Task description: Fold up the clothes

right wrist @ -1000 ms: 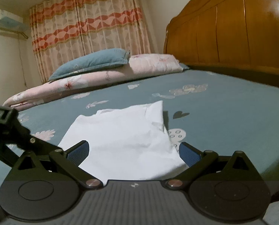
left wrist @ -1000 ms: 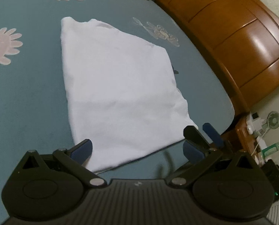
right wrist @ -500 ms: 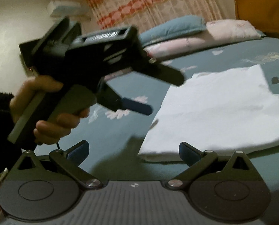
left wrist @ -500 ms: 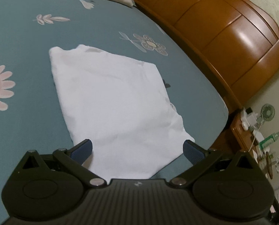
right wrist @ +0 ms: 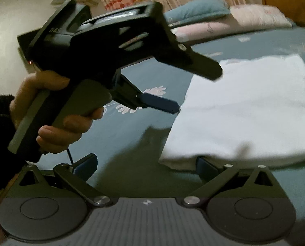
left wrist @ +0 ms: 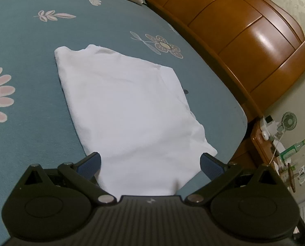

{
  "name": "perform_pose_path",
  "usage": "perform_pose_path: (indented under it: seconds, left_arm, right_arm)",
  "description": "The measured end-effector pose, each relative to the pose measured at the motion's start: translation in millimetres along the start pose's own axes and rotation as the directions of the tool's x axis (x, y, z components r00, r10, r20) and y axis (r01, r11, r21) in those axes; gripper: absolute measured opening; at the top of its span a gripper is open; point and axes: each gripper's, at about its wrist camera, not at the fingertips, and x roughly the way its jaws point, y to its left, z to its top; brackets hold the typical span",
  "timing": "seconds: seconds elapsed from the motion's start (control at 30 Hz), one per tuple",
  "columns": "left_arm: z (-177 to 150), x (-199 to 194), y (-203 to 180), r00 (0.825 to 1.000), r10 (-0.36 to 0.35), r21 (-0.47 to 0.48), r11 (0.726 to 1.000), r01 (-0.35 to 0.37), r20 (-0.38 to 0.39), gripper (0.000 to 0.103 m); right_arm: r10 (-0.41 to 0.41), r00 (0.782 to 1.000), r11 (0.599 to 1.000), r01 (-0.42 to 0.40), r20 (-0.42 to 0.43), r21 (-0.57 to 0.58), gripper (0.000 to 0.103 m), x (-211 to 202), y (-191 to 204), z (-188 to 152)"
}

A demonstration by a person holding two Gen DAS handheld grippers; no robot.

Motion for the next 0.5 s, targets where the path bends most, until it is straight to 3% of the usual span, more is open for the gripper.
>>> perform_pose_path:
  seconds: [0.17,0.5]
  left_arm:
    - [1.4,-8.0,2.6,1.000,-0.015,0.008,1.000,0.015,0.009,0.102]
    - [-1.6,-23.8,12.6,1.000,-0.009,0.004,1.000,0.008,0.021,0.102]
  right_arm:
    - [0.015,0.999,0.999,-0.016,-0.033,-0.042,0.103,9.8,7.9,1.4]
    - [0.071,0.997,0.988,-0.064,-0.043,0.143,0.103,16.8,-10.8,3.4]
